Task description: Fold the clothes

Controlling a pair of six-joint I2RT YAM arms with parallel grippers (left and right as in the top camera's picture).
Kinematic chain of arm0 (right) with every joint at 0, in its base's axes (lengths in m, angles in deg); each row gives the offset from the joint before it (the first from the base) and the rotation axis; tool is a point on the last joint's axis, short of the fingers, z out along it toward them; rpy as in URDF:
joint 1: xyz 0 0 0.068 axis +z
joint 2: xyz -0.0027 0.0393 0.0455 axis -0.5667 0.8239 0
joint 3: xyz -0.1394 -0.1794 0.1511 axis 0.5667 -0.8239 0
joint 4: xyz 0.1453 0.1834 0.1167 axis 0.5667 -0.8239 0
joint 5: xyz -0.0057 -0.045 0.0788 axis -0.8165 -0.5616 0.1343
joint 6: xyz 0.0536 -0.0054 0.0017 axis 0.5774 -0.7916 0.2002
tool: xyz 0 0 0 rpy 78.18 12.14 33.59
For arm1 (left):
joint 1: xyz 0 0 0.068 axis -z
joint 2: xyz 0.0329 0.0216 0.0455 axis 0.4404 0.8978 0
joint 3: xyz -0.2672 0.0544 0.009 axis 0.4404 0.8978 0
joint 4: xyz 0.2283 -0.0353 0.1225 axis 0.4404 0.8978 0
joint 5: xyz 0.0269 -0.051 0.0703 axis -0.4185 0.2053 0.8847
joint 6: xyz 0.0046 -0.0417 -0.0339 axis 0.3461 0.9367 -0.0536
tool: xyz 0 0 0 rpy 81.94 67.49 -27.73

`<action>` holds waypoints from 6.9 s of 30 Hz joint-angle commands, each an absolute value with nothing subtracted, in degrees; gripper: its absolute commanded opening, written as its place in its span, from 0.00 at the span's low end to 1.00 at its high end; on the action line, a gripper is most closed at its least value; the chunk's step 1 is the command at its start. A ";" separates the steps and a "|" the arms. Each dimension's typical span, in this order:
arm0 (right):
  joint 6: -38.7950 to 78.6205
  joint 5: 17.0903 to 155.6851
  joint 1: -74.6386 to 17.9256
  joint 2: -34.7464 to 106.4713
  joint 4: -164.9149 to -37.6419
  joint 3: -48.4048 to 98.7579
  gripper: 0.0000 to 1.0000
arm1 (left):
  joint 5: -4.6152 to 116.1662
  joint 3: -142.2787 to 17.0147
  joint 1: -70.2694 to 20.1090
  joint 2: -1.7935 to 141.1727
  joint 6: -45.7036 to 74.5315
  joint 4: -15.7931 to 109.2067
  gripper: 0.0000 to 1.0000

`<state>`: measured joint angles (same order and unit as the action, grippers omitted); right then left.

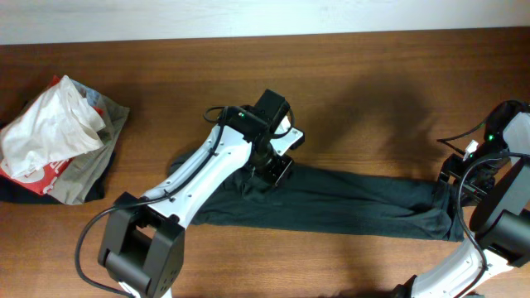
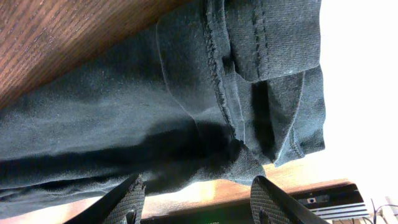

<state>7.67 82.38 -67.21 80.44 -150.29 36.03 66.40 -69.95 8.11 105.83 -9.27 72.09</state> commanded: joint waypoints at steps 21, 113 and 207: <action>7.72 83.32 -67.16 79.89 -150.10 35.83 0.59 | 84.21 -66.78 -7.87 112.69 6.67 93.84 0.21; 0.55 85.37 -27.80 78.71 -141.16 47.98 0.99 | 56.65 -67.20 -25.90 124.36 -19.39 58.63 0.12; 4.29 85.09 -41.70 46.52 -142.14 41.95 0.99 | 76.76 -71.27 -32.87 78.68 -12.04 90.13 0.99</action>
